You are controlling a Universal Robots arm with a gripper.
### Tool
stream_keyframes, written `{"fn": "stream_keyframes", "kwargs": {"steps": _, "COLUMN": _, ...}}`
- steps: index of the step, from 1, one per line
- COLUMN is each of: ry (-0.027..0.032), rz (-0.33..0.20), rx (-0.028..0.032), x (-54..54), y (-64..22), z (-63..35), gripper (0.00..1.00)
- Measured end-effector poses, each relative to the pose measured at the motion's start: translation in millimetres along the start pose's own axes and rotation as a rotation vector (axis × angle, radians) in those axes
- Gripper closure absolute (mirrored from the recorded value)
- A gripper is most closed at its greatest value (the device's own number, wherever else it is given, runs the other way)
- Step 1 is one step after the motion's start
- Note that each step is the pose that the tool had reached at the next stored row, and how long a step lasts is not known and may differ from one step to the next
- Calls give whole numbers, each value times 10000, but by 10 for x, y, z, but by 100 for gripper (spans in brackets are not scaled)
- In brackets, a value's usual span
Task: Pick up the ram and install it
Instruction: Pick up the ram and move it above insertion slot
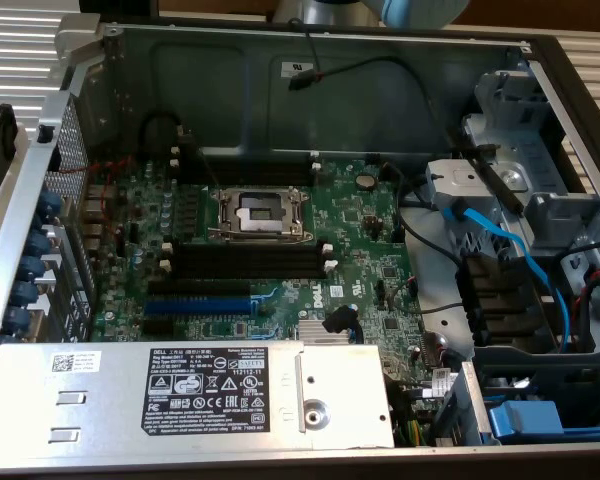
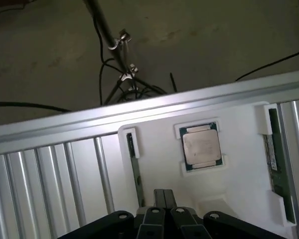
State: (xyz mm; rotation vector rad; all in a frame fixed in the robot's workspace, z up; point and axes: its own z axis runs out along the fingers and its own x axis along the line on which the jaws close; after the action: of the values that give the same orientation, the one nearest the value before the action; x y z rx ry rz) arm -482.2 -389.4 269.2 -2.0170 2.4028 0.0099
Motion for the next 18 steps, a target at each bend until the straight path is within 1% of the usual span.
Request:
{"fn": "stream_keyframes", "kwargs": {"steps": 3, "ry": -1, "rz": -507, "rx": -1, "x": 3, "y": 8, "z": 5, "gripper": 90}}
{"fn": "stream_keyframes", "kwargs": {"steps": 5, "ry": -3, "rz": -728, "rx": -6, "x": 13, "y": 23, "z": 6, "gripper": 90}}
{"fn": "stream_keyframes", "kwargs": {"steps": 10, "ry": -2, "rz": -1019, "rx": -15, "x": 59, "y": 26, "z": 27, "gripper": 90}}
{"fn": "stream_keyframes", "kwargs": {"steps": 13, "ry": -1, "rz": -1160, "rx": -16, "x": 77, "y": 23, "z": 58, "gripper": 90}}
{"fn": "stream_keyframes", "kwargs": {"steps": 16, "ry": 17, "rz": -1295, "rx": -15, "x": 88, "y": 22, "z": 91, "gripper": 90}}
{"fn": "stream_keyframes", "kwargs": {"steps": 17, "ry": 34, "rz": -1343, "rx": -14, "x": 90, "y": 21, "z": 101, "gripper": 90}}
{"fn": "stream_keyframes", "kwargs": {"steps": 18, "ry": 62, "rz": -1392, "rx": -11, "x": 92, "y": 20, "z": 108, "gripper": 90}}
